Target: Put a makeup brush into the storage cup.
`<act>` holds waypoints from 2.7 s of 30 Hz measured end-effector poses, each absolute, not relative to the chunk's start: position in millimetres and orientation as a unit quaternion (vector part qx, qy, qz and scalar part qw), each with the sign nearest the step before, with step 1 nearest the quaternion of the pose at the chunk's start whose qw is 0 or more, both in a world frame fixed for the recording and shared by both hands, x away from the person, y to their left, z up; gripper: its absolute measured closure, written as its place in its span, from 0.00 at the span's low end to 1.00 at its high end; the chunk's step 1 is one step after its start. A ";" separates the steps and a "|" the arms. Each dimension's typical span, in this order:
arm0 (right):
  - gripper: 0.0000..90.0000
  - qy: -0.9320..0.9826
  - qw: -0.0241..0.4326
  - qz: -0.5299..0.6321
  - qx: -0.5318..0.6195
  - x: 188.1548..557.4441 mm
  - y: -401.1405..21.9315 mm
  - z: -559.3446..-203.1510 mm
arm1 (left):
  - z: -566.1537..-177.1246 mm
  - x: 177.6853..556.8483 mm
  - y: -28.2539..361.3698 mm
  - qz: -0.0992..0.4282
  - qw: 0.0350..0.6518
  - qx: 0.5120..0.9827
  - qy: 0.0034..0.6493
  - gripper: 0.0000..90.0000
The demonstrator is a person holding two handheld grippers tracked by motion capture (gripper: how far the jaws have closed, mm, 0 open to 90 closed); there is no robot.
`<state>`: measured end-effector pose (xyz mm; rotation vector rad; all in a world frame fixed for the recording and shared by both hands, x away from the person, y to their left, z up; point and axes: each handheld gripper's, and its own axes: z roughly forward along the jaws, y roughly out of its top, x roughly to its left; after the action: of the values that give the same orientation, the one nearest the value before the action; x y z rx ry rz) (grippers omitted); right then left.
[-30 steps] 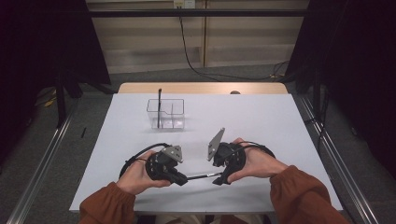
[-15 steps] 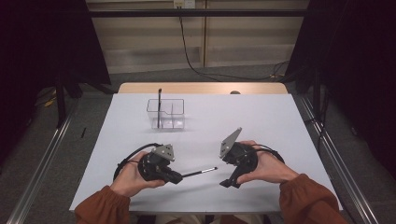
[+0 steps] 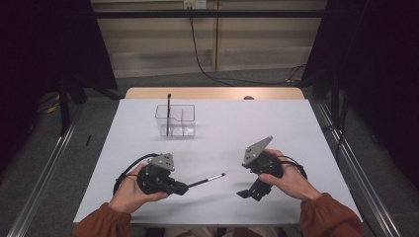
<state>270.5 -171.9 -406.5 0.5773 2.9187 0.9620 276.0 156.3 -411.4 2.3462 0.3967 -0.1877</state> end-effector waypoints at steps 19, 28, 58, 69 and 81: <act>0.04 0.898 -0.006 0.384 0.214 255.3 -182.5 -419.5 | -423.3 268.8 169.7 -0.079 0.414 0.889 0.178 0.93; 0.05 0.870 0.036 0.433 0.233 253.4 -189.1 -419.3 | -422.6 265.4 169.4 -0.070 0.440 0.877 0.181 0.93; 0.05 0.804 0.059 0.548 0.222 247.7 -180.3 -419.3 | -416.2 260.5 159.2 -0.022 0.536 0.829 0.160 0.93; 0.06 0.781 0.032 0.589 0.206 252.8 -179.8 -416.4 | -420.0 259.3 147.8 -0.020 0.557 0.816 0.152 0.93; 0.04 0.768 0.011 0.612 0.190 255.5 -172.1 -415.3 | -424.1 257.1 140.6 -0.009 0.576 0.805 0.143 0.93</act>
<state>255.5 -172.1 -415.3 0.5937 2.3945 1.9091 257.1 140.6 -424.1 1.8851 0.3353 -0.0214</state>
